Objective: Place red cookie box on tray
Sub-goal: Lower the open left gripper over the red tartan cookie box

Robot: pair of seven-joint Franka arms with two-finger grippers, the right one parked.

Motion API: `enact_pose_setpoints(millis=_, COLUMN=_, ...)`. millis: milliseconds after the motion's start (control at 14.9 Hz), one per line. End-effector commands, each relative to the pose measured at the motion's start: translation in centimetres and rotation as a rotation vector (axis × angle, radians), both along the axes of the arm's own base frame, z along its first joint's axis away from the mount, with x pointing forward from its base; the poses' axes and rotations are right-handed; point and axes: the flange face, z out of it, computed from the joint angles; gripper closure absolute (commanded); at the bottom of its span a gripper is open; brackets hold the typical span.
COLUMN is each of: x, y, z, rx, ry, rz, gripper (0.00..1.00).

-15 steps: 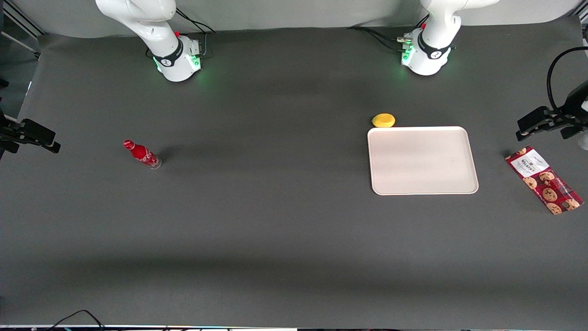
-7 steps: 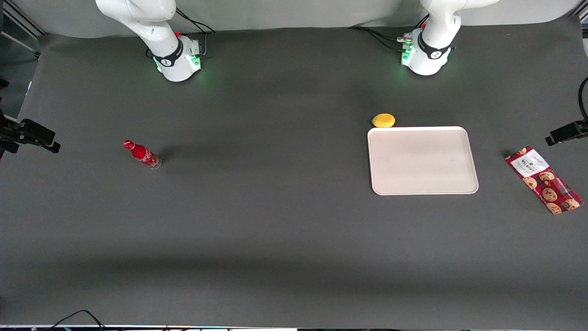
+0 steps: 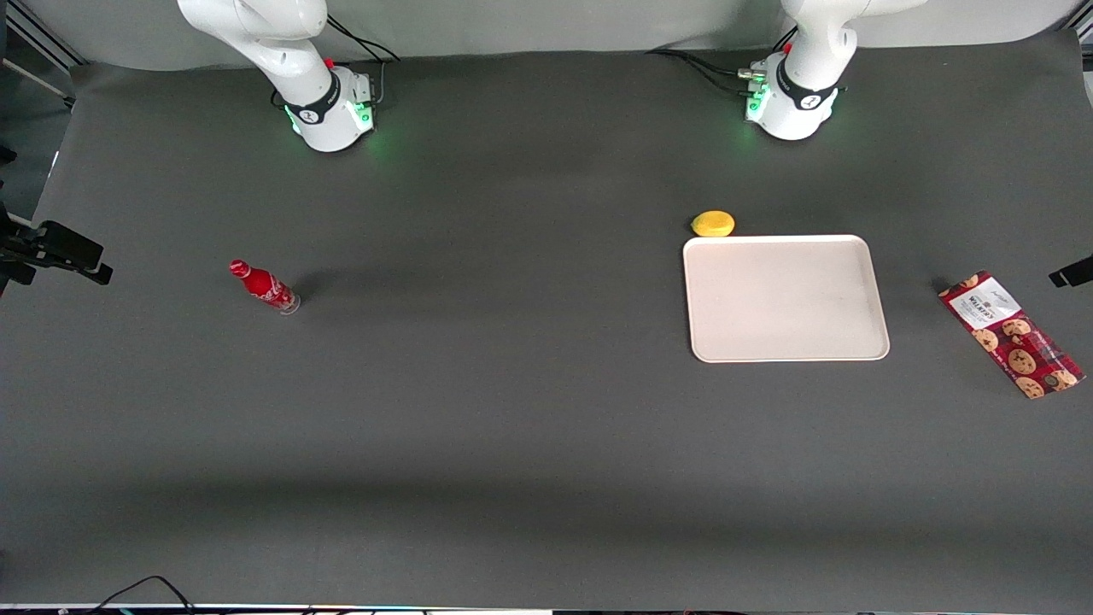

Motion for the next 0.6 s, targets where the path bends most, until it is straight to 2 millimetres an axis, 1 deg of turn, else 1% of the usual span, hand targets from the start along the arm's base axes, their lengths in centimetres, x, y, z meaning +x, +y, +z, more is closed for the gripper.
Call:
enact_pose_setpoints(millis=0, x=0.9, y=3.7, z=-5.2, rx=0.034, ry=-0.01, rz=0.001, gripper=0.0)
enact_pose_setpoints(millis=67, x=0.9, y=5.2, z=-6.8, rx=0.034, ry=-0.012, rz=-0.009, gripper=0.0)
enact_pose_setpoints(millis=134, x=0.8, y=6.1, z=-8.0, rx=0.022, ry=-0.017, rz=0.004, gripper=0.0)
enact_pose_setpoints(millis=201, x=1.0, y=6.4, z=-9.5, rx=-0.001, ry=-0.012, rz=0.024, gripper=0.0)
enact_pose_setpoints(millis=269, x=0.8, y=7.3, z=-10.8, rx=-0.013, ry=-0.007, rz=0.038, gripper=0.0)
enact_pose_setpoints(millis=403, x=0.7, y=9.0, z=-13.5, rx=-0.036, ry=-0.028, rz=0.009, gripper=0.0)
enact_pose_setpoints(millis=537, x=0.7, y=9.8, z=-16.2, rx=-0.054, ry=-0.029, rz=0.012, gripper=0.0)
